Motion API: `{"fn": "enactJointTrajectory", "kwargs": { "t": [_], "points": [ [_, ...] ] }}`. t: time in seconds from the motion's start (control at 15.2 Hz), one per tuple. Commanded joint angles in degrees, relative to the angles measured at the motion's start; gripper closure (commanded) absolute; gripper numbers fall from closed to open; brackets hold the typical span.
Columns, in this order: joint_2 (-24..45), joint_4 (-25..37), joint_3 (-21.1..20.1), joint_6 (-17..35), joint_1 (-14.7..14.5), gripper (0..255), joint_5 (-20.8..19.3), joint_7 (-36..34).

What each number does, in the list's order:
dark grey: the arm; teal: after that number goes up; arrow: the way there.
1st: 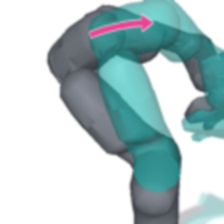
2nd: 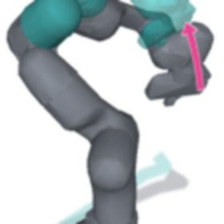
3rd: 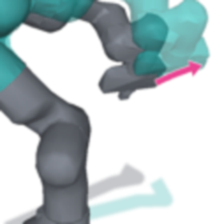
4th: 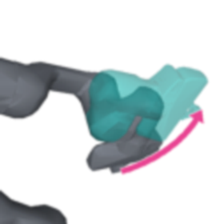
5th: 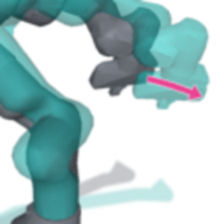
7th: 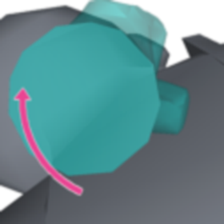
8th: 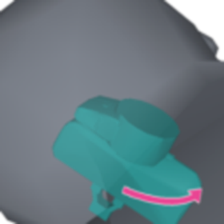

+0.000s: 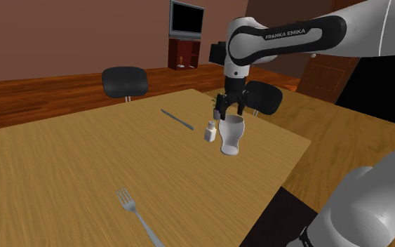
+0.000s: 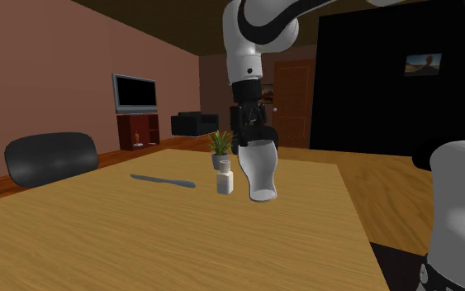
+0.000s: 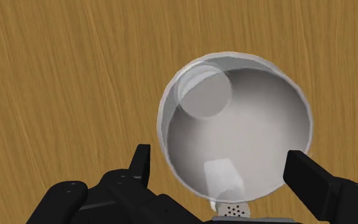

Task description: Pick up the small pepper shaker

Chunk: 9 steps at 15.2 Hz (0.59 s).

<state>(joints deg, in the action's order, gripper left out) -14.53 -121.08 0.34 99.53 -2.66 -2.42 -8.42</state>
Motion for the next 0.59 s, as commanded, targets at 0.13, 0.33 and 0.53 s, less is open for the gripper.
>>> {"fn": "enactJointTrajectory", "kwargs": {
  "t": [0.13, 0.33, 0.53],
  "points": [
    [9.8, 6.3, -0.1, 1.0, -0.2, 0, 0.8, 0.3],
    [17.1, 12.2, -0.4, 1.3, -0.5, 0, 1.4, 0.4],
    [21.2, 15.2, -0.6, 1.9, -0.6, 0, 1.8, 0.4]
  ]
}}
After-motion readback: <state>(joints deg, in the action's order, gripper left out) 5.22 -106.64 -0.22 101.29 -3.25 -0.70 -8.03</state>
